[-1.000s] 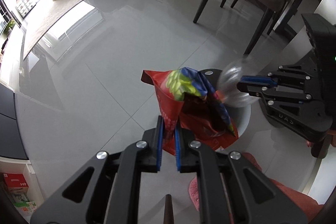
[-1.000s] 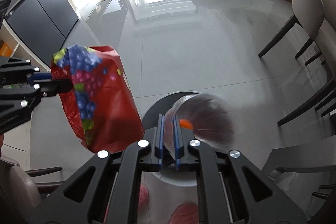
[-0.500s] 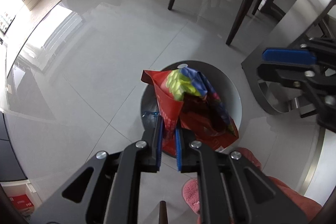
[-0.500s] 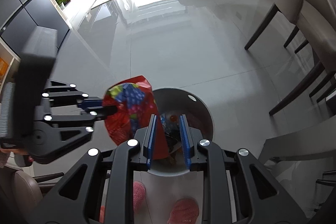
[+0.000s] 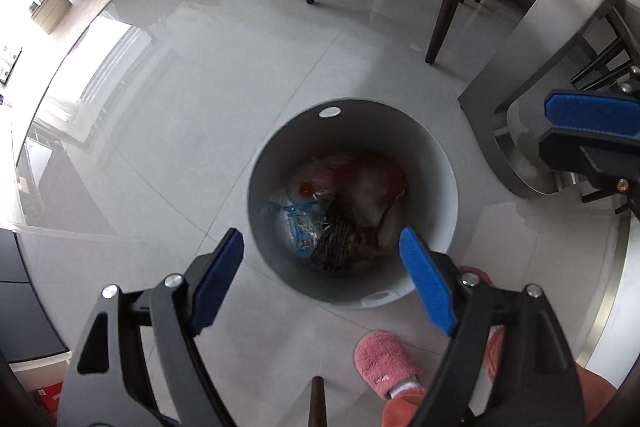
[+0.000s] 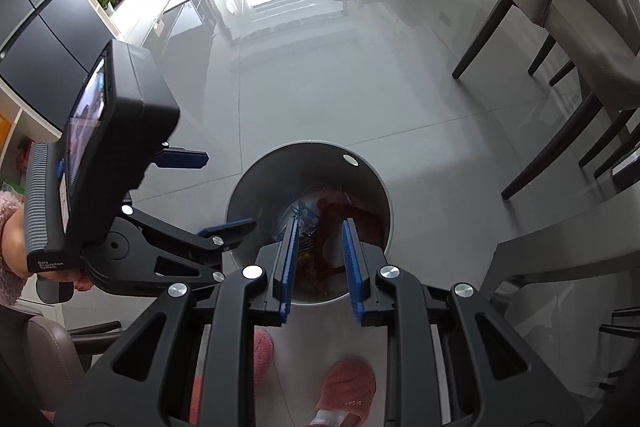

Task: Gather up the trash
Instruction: 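Move both open tools back over the table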

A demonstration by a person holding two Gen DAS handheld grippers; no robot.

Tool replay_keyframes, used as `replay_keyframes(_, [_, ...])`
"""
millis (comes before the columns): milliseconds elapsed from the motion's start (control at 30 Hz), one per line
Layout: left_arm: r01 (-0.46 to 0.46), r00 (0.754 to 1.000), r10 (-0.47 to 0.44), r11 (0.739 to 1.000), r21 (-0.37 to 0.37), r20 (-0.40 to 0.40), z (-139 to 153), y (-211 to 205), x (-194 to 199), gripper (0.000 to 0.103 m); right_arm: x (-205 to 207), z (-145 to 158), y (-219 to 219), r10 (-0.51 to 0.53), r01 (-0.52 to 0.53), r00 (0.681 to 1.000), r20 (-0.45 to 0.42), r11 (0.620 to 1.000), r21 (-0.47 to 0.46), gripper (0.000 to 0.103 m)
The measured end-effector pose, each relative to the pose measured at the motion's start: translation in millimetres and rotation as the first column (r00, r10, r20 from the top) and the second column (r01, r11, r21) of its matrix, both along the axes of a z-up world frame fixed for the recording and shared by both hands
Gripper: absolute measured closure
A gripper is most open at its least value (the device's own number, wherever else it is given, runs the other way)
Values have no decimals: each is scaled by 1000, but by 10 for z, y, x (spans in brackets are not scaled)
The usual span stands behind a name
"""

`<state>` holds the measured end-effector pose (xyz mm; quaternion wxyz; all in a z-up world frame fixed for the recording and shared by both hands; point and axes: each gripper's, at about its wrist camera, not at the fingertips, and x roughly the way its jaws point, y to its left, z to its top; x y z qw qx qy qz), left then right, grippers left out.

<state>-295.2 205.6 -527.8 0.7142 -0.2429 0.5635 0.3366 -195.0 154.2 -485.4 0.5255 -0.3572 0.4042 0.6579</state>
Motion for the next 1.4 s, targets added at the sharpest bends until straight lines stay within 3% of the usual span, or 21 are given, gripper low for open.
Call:
replay_keyframes(100, [-22,1000,22,1000,7,0,198,-1,-46,22,-44,201,-35,3,-3,1000,7,1000,7,81])
replay_keyframes(267, [-35,999,35,999,36,-4,688,-77,-184,22,-111,650,-110,-17,16,1000,15,999,40,51])
replay_keyframes(400, [-54,999,54,997,50,1,1161,-136,-294,22,-195,1068,-149,-27,26,999,23,999,44,48])
replay_keyframes(600, [-83,997,82,994,67,10,2012,-231,-421,22,-280,1849,-305,-56,55,998,22,997,47,31])
replay_keyframes(733, [-53,998,55,995,87,-13,2642,-381,-386,22,-227,2480,-520,-133,132,991,20,990,41,27])
replay_keyframes(833, [-4,1000,4,996,85,-2,3078,-479,-282,22,-79,2988,-747,-249,248,968,16,968,41,25])
replay_keyframes(967, [102,994,-105,990,100,20,3606,-625,-19,21,177,3514,-1119,-422,421,906,19,906,54,23])
replay_keyframes(1067, [177,981,-184,978,109,58,3953,-733,250,20,377,3836,-1464,-544,541,839,22,837,80,23])
replay_keyframes(1200, [270,953,-283,955,123,106,4337,-950,681,20,644,4178,-1975,-691,684,722,29,720,116,23])
replay_keyframes(1400, [408,889,-433,897,171,148,4801,-1462,1392,20,1120,4542,-2720,-842,828,536,61,538,157,23])
